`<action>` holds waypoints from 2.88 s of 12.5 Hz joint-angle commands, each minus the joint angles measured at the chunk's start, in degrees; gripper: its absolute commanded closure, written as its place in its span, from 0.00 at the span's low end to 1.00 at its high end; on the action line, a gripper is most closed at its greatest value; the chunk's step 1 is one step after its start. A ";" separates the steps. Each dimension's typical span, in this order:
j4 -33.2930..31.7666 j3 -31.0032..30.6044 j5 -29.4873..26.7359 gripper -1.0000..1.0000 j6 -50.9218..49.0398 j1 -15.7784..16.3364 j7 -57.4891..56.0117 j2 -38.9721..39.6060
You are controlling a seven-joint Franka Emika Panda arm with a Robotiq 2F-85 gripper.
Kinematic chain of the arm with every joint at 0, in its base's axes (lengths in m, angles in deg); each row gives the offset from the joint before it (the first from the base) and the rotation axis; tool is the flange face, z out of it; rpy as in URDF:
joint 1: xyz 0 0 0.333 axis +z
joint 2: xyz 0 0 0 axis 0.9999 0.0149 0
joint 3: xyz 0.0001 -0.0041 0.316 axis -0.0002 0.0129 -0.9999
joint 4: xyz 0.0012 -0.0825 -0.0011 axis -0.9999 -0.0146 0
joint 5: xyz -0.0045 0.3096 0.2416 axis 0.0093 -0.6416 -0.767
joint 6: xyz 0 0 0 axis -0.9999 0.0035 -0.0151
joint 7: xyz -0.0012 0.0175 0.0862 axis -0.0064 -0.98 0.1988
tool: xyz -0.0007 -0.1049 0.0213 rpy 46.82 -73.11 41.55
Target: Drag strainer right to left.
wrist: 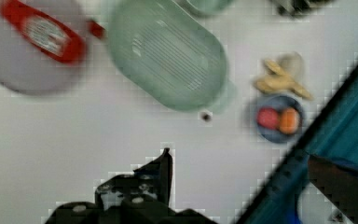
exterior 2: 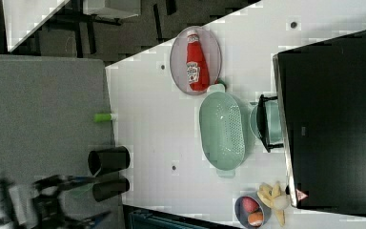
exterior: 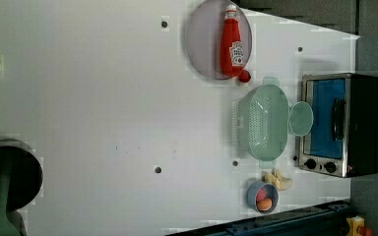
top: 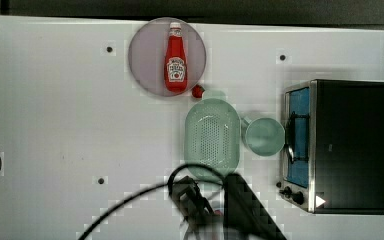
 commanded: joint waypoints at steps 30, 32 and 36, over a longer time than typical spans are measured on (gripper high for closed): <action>-17.22 -8.79 0.09 0.00 67.38 1.94 42.41 55.20; -17.12 -10.44 -1.20 0.00 67.31 2.54 44.14 55.22; -16.97 -13.23 -2.40 0.00 67.32 4.31 51.14 55.28</action>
